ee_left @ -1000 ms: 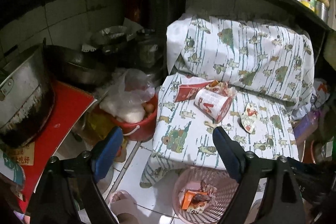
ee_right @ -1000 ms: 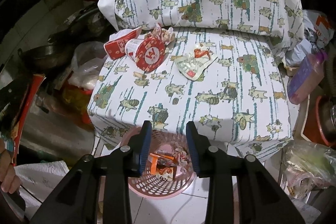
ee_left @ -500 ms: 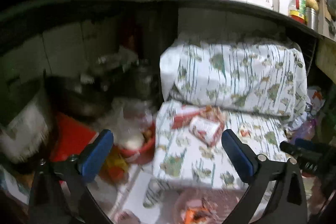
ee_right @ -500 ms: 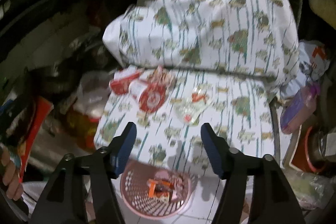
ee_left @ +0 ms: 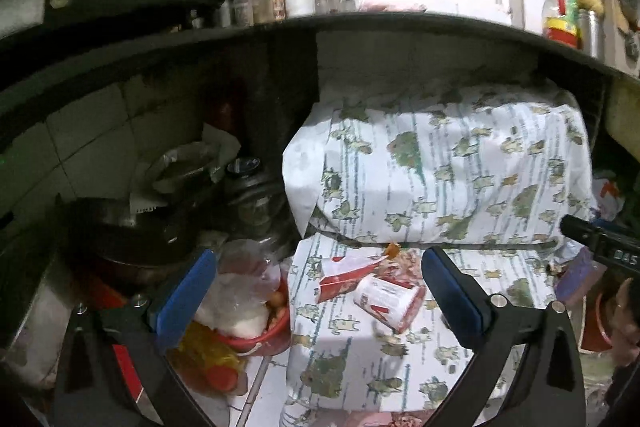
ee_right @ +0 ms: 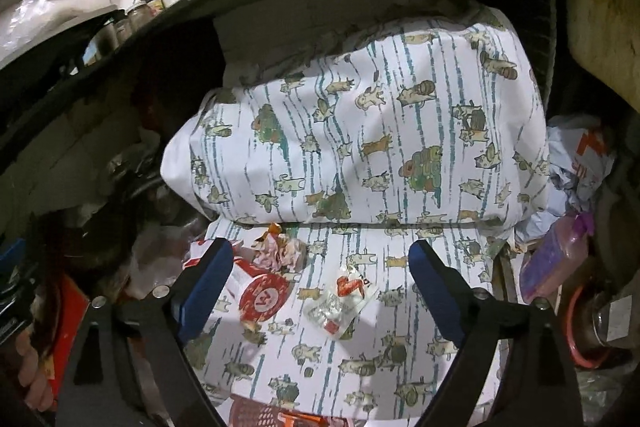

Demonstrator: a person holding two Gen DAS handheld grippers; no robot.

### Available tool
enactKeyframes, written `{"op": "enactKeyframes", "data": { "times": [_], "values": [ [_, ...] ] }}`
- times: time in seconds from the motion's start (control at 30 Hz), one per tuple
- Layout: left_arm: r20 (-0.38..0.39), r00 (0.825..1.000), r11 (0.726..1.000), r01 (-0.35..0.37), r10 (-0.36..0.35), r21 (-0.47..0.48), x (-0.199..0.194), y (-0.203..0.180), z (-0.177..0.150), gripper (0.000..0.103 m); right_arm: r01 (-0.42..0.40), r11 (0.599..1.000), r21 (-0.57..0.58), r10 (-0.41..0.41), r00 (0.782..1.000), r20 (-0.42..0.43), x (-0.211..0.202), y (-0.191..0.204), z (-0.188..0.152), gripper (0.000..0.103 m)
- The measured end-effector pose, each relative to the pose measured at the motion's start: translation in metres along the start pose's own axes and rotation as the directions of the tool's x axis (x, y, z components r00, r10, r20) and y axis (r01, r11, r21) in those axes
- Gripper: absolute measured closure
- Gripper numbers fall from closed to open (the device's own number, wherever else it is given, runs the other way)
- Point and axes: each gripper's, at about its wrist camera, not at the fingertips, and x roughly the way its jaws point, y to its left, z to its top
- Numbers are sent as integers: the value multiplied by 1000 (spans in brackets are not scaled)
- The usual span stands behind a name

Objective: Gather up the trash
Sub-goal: 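Move both open tools back up over the trash on the stool, then close the left tool on the white red-M paper cup while the right tool approaches the chicken-wing packet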

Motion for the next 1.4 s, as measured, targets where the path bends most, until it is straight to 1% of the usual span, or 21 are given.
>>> {"op": "enactKeyframes", "data": {
  "times": [0.07,0.13,0.27,0.33,0.47,0.57,0.63,0.67,0.73,0.77,0.8,0.93,1.0,1.03,1.1,1.13,1.17,1.23,1.27,1.33,1.4],
  "values": [
    [-31,1000,999,5,-6,-34,20,4,-5,0,16,1000,-1,-16,1000,-12,14,-4,-2,14],
    [-96,995,997,22,-29,-72,47,8,-9,0,24,1000,17,-23,999,-35,29,-10,-6,14],
    [-180,983,997,33,-44,-67,85,4,-15,0,27,998,52,-20,991,-133,69,-20,-11,14],
    [-220,972,994,67,-83,-82,102,0,-16,0,52,997,57,-42,986,-163,84,-23,-15,14],
    [-292,945,984,110,-147,-140,132,-9,-17,0,62,994,89,-37,967,-252,113,-31,-23,14],
    [-366,909,972,140,-202,-189,159,-20,-23,0,81,988,133,-37,953,-302,127,-41,-28,14],
    [-427,871,956,143,-244,-255,181,-24,-31,0,89,984,155,-35,945,-324,134,-48,-30,14],
    [-456,847,943,143,-273,-301,194,-26,-36,0,105,983,154,-48,942,-333,137,-51,-30,14],
    [-501,808,920,123,-311,-372,216,-28,-47,0,137,981,138,-82,935,-346,143,-54,-31,15],
    [-525,785,905,105,-330,-412,228,-29,-54,0,139,981,134,-82,929,-361,146,-55,-32,17],
    [-543,767,894,90,-343,-438,237,-31,-61,0,134,982,134,-74,923,-378,149,-57,-33,19],
    [-594,715,869,40,-369,-493,266,-41,-83,0,133,978,159,-50,895,-444,163,-68,-38,33],
    [-595,704,859,43,-388,-510,273,-46,-87,0,140,977,163,-49,883,-467,170,-73,-43,42],
    [-596,703,861,43,-387,-507,277,-50,-88,0,142,976,164,-48,878,-477,172,-74,-44,44],
    [-604,713,877,32,-356,-479,283,-57,-88,0,141,975,174,-38,869,-493,177,-77,-47,49],
    [-613,716,887,20,-334,-461,286,-61,-88,0,141,973,181,-33,867,-497,179,-79,-48,50],
    [-622,713,892,13,-325,-452,289,-64,-90,0,141,972,187,-29,865,-501,179,-80,-49,50],
    [-639,697,894,8,-326,-447,296,-71,-95,0,133,973,190,-19,862,-507,181,-79,-51,50],
    [-644,695,896,2,-321,-444,298,-73,-97,0,121,974,192,-6,860,-510,181,-78,-51,50],
    [-648,695,898,-8,-312,-440,301,-76,-99,0,112,973,203,8,859,-512,182,-77,-51,46],
    [-650,690,897,-3,-319,-443,305,-79,-100,0,103,966,236,31,862,-506,183,-78,-51,29]
  ]
}}
